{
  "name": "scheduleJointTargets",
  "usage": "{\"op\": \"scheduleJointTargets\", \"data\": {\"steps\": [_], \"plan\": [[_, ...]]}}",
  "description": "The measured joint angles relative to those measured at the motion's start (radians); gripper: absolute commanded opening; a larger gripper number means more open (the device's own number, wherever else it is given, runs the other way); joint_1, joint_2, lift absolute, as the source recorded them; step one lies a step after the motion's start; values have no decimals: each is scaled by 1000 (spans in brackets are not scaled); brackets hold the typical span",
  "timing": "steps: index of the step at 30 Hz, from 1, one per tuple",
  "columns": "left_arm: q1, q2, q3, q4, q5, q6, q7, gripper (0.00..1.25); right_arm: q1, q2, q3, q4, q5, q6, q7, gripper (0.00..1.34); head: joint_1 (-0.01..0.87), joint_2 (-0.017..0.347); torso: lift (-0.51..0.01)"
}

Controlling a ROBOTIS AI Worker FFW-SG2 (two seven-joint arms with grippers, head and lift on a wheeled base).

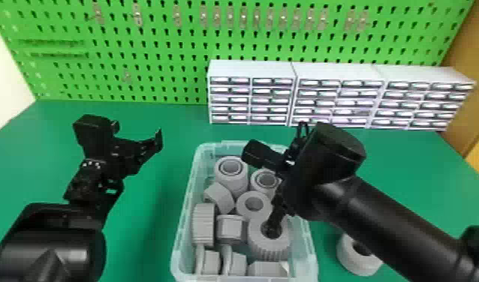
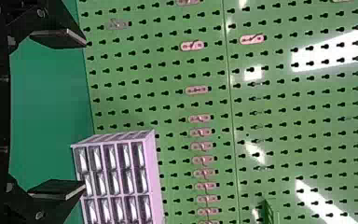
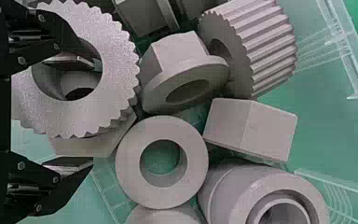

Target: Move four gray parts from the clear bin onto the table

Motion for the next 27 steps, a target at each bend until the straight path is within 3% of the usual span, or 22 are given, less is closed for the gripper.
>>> {"op": "scheduleJointTargets", "data": {"steps": [17,19,23,25,27], "plan": [[2,0,1,0,0,0,0,1042,1,-13,26,15,-6,0,0,775,678,34,-50],[2,0,2,0,0,0,0,1042,3,-13,27,17,-6,0,0,680,678,34,-50],[2,0,2,0,0,0,0,1042,2,-13,29,18,-2,0,0,206,678,34,-50],[3,0,2,0,0,0,0,1042,2,-12,33,15,9,0,0,106,678,34,-50],[3,0,3,0,0,0,0,1042,1,-12,38,3,33,-1,0,101,678,34,-50]]}}
